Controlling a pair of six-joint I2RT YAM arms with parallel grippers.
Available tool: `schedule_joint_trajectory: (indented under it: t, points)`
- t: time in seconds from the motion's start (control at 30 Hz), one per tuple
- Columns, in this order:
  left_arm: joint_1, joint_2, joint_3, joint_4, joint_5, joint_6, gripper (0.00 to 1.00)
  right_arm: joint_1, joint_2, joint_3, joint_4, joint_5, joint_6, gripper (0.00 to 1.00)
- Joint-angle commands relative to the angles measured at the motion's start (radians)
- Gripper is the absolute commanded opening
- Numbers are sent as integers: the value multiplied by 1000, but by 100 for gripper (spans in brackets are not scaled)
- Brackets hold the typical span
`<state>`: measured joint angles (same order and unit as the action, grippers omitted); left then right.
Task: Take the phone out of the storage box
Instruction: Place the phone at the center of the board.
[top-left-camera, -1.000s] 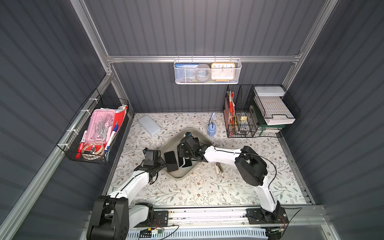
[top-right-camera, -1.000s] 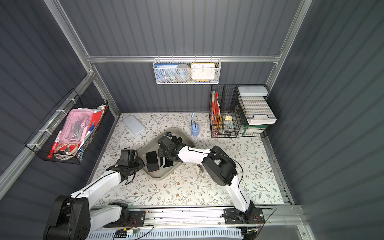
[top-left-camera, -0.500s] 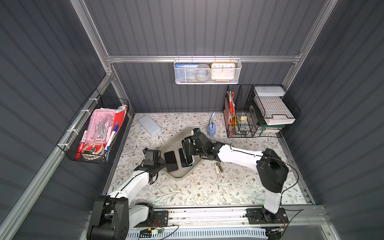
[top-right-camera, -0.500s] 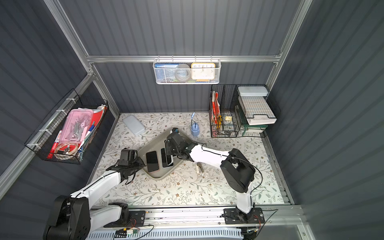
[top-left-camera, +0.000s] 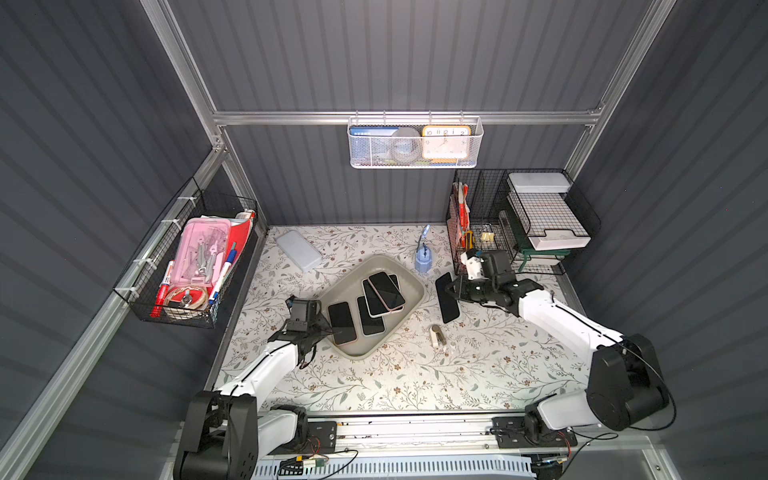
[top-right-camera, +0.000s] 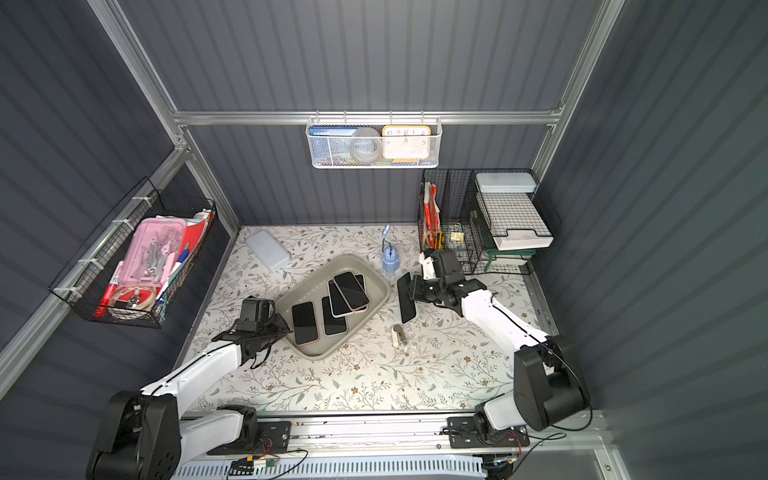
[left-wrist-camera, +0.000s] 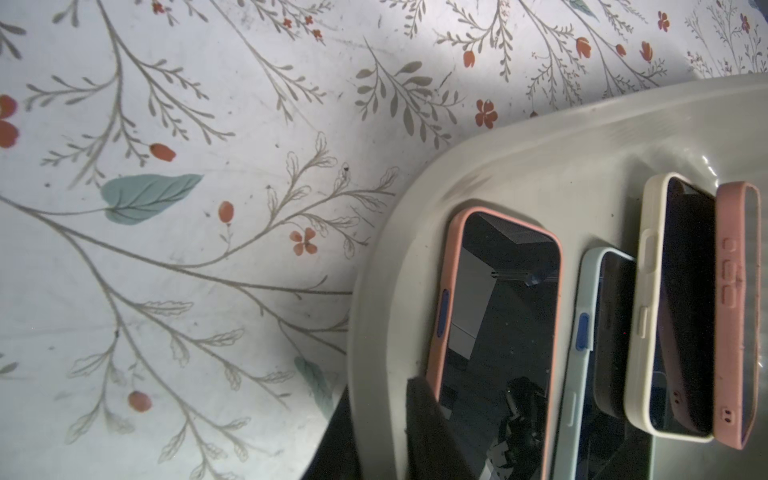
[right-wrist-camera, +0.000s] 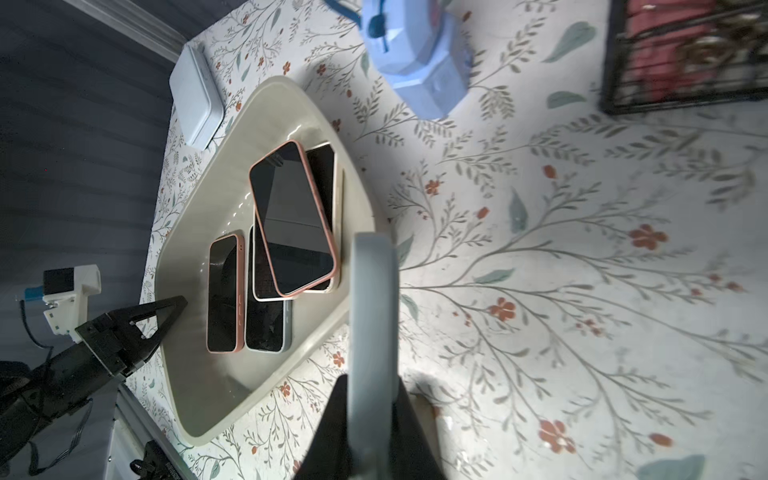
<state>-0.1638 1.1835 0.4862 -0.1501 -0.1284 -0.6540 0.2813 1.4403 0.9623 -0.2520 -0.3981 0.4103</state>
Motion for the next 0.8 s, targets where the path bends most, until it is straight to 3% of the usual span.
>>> schedule_joint_trajectory:
  t: [0.0,0.27,0.63,0.77]
  points:
    - [-16,10,-4,0,67,54,21,-85,14,-30,-31,-143,-77,0]
    - [-16,19,-3,2,75,59,21,-203,169,-11,-38,-290,-189,0]
    - [-16,12,-5,4,77,61,21,-229,297,-62,194,-272,-105,0]
    - [-16,17,-3,4,78,63,21,-234,324,-59,210,-253,-87,11]
